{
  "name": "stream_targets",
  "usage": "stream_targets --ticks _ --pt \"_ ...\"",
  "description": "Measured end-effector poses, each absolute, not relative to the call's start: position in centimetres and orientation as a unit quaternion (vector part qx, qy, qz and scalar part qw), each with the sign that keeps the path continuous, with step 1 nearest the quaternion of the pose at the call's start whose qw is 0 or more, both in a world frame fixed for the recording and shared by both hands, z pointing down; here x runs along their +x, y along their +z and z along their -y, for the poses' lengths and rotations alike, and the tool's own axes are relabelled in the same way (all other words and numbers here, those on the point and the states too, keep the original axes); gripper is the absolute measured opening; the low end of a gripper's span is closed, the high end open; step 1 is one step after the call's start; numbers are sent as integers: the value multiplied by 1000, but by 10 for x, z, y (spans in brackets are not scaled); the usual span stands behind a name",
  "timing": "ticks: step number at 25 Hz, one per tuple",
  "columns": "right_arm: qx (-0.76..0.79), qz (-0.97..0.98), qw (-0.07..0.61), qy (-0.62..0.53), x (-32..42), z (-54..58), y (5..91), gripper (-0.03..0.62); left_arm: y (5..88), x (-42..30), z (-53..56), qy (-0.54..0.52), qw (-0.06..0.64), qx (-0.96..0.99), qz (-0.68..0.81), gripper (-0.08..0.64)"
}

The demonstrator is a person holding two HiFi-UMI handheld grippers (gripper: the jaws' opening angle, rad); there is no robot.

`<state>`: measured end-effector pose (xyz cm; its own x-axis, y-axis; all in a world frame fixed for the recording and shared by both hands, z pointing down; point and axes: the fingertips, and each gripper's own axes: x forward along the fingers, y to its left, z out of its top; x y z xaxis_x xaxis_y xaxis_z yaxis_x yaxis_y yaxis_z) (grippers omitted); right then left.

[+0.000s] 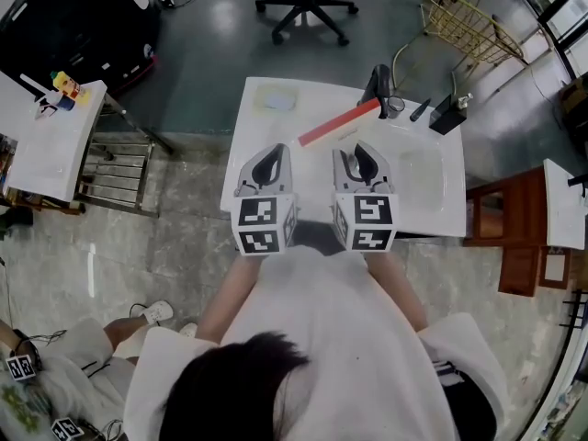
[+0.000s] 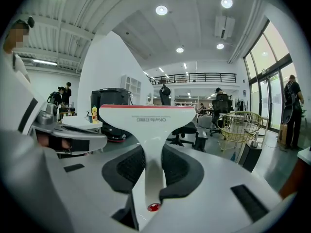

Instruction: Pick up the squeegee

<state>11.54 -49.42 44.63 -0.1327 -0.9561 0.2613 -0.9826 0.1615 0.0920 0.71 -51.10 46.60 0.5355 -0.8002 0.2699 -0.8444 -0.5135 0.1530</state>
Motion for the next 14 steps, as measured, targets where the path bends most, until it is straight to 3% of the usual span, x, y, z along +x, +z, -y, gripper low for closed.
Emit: stream_targets --ticks 14 --pt "652 747 120 53 122 492 444 109 465 16 511 83 132 870 468 26"
